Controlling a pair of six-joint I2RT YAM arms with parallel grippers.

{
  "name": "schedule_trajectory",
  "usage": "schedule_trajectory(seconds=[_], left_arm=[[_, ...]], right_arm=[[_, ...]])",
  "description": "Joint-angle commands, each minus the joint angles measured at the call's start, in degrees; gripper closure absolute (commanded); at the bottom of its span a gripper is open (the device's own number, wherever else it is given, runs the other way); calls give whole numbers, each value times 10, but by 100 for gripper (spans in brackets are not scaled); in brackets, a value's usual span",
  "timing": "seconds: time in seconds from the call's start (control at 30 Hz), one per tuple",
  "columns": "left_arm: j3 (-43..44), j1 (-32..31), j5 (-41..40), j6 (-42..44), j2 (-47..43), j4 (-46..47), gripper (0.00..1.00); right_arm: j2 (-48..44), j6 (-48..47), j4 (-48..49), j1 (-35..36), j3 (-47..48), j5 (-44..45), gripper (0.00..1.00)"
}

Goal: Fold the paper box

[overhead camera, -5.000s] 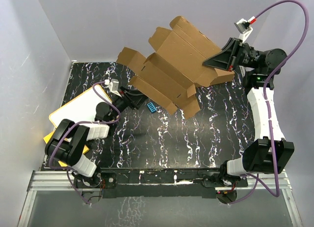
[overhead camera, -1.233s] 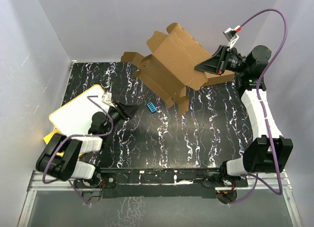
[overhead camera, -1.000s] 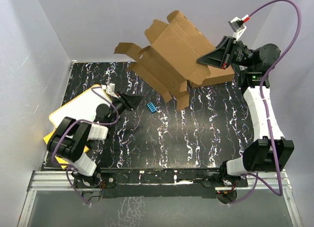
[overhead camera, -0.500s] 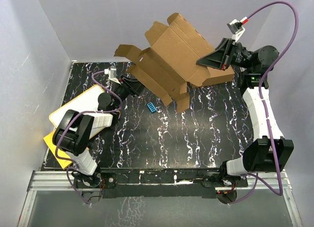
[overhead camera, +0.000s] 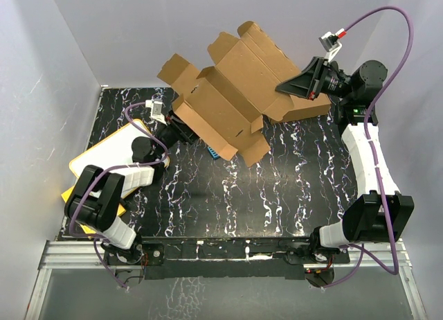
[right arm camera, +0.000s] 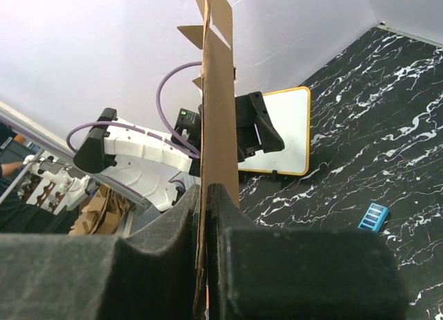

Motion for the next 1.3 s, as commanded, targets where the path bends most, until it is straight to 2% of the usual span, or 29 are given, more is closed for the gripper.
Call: schedule_trajectory(seconds=[0.0, 0.13, 0.37, 0.6, 0.83, 1.27], left_arm=[[-14, -1, 23, -11, -42, 117, 41], [-39, 0, 37, -11, -60, 117, 35], [-34, 1, 105, -20, -83, 117, 34], [-21, 1, 123, -29, -91, 118, 33], [-16, 1, 130, -40, -114, 118, 24], [4, 1, 133, -68, -117, 119, 16]], right_arm=[[-7, -34, -14, -5, 2, 18, 92], [-4, -35, -14, -9, 2, 19, 92], [-5, -35, -13, -10, -4, 19, 92], [-4, -17, 9, -10, -14, 17, 92], [-2, -15, 14, -10, -19, 15, 92], [-2, -8, 27, -10, -29, 12, 92]])
